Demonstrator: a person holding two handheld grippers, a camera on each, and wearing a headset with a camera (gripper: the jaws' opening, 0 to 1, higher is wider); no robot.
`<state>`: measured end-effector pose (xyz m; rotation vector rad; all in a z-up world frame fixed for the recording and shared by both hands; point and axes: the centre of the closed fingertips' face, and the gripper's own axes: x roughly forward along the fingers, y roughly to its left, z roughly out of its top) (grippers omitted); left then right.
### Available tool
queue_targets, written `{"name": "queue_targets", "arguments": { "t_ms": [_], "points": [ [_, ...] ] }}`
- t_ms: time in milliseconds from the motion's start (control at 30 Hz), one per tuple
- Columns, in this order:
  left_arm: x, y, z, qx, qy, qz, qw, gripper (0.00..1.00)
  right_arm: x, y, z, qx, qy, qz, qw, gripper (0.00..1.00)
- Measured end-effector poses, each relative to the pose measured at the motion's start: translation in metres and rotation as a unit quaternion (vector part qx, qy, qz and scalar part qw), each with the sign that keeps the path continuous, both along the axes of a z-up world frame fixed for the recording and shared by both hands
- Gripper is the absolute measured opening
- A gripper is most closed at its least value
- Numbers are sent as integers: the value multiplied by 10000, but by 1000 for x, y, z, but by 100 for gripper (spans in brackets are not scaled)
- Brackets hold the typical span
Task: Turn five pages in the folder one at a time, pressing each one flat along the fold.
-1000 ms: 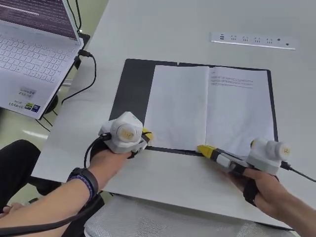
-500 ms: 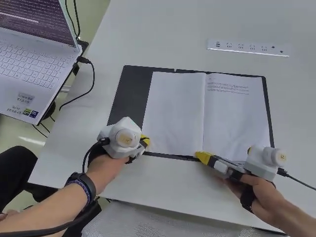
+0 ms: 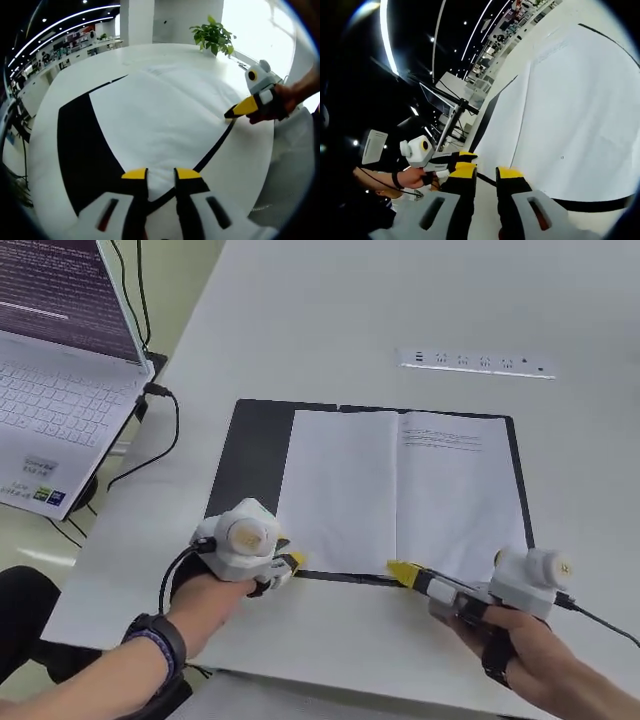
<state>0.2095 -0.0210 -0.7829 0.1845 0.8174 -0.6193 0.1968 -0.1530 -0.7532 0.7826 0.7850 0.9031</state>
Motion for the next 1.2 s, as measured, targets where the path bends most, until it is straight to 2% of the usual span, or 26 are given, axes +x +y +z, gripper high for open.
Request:
{"name": "queue_targets", "arguments": {
  "t_ms": [133,333,467,600,767,900,1000,1100,1200],
  "points": [
    [-2,-1,4,-57,-1,51,10000,21,5,-6,7,-39,-74,-63,9999,22],
    [-7,-5,13,-167,35,69,9998,28,8,-24,14,-284,-290,-231,9989,23],
    [-8,-6,23,-247,-62,77,9996,30,6,-37,18,-457,-367,-343,9977,24],
    [-7,-5,34,-318,-136,114,9993,33,1,-49,22,-689,-567,-319,9955,28],
    [-6,-5,47,-382,-256,122,9989,35,2,-70,31,-1012,-778,-449,9908,33],
    [-9,-10,57,-443,-346,-56,9984,38,6,-88,38,-1173,-883,-625,9872,38],
    [-10,-11,63,-432,-398,-121,9982,40,10,-106,42,-1370,-1032,-750,9823,43],
    [-9,-8,72,-451,-479,-138,9977,42,11,-115,52,-1446,-1128,-850,9794,45],
    [-8,-2,79,-461,-546,-106,9974,44,11,-129,61,-1603,-1281,-922,9744,48]
  ]
}}
